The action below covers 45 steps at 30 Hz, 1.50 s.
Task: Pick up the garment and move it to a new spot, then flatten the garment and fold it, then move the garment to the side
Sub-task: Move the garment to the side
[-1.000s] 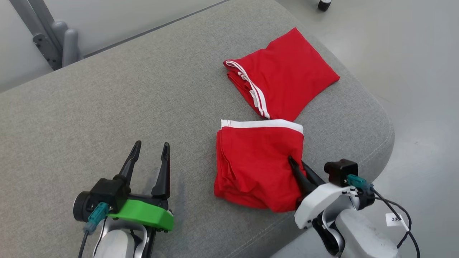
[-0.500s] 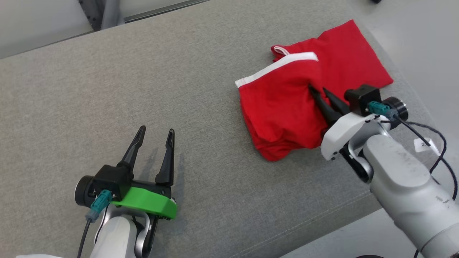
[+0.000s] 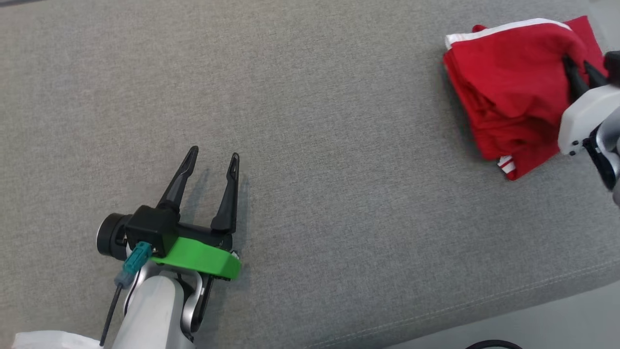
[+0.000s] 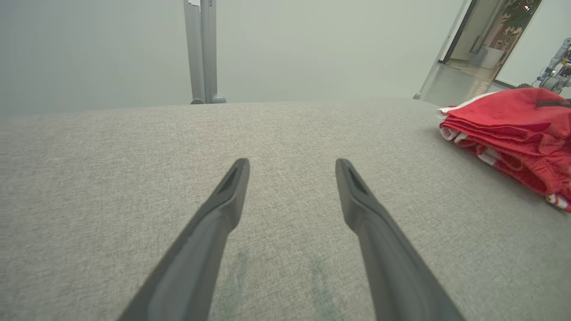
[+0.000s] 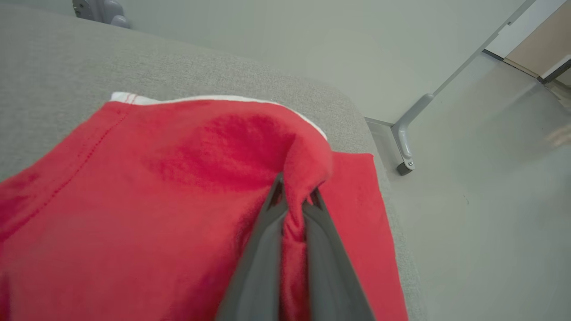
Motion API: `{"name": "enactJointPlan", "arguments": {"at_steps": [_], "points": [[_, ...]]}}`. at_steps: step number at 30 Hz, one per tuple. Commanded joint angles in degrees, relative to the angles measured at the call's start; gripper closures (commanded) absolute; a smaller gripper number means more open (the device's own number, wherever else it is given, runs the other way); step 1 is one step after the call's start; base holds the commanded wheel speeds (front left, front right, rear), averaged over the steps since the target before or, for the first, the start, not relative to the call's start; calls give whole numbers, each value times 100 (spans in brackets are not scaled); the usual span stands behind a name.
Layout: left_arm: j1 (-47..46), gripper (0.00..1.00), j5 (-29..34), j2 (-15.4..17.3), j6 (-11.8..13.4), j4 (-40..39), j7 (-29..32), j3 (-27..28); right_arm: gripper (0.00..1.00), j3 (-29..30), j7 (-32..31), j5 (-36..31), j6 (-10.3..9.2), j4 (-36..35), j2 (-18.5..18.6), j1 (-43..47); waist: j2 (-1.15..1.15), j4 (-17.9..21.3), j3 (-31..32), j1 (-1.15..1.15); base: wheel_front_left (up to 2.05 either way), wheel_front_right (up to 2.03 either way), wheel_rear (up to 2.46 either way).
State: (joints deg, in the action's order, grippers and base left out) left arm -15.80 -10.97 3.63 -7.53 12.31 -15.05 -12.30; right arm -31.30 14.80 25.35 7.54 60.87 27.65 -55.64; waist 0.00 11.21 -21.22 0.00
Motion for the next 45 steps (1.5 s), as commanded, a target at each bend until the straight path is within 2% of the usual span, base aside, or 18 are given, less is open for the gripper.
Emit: {"name": "enactJointPlan", "arguments": {"at_steps": [1,2,3,4,8,11,15,18,22,23,29,36,45], "points": [[-85,0,22,55,12,-20,-13,43,100,99,40,-42,-12,152,80,-125,0,-283,-299,0,0,0,0],[-100,0,27,65,12,-24,-13,53,91,151,36,-96,-12,251,134,-168,0,-307,-337,0,0,0,0],[-111,0,28,69,12,-25,-12,65,43,221,33,-128,-12,363,172,-206,0,-326,-363,0,0,0,0],[-112,0,26,74,12,-26,-13,72,0,332,34,-132,-12,494,188,-234,0,-339,-380,0,0,0,0],[-92,0,21,95,12,-15,-13,129,0,891,37,-349,-12,726,308,-343,0,-353,-393,0,0,0,0],[-48,0,34,84,12,17,-13,186,0,1477,37,-712,-12,410,266,-175,0,-336,-309,0,0,0,0],[50,0,50,48,12,40,-13,322,0,2256,35,-1193,-11,-588,-222,390,0,-306,-92,0,0,0,0],[152,0,54,14,12,47,-12,473,0,2559,36,-1511,-11,-1429,-707,933,0,-294,116,0,0,0,0],[293,0,62,-16,13,72,-12,687,0,2559,36,-1638,-11,-2207,-1267,1602,0,-309,384,0,0,0,0],[293,0,62,-16,13,72,-12,687,0,2559,36,-1638,-11,-2207,-1267,1602,0,-309,384,0,0,0,0],[525,0,98,-56,13,136,-13,945,0,2474,36,-1506,-11,-2832,-1917,2554,0,-411,773,0,0,0,0],[798,0,55,-66,13,205,-13,1211,0,2447,36,-1544,-11,-3199,-2248,3367,0,-469,1143,0,0,0,0],[1117,0,18,-67,36,346,-13,1400,0,2517,37,-1811,-11,-3494,-2401,3993,0,-458,1584,0,0,0,0]]}}
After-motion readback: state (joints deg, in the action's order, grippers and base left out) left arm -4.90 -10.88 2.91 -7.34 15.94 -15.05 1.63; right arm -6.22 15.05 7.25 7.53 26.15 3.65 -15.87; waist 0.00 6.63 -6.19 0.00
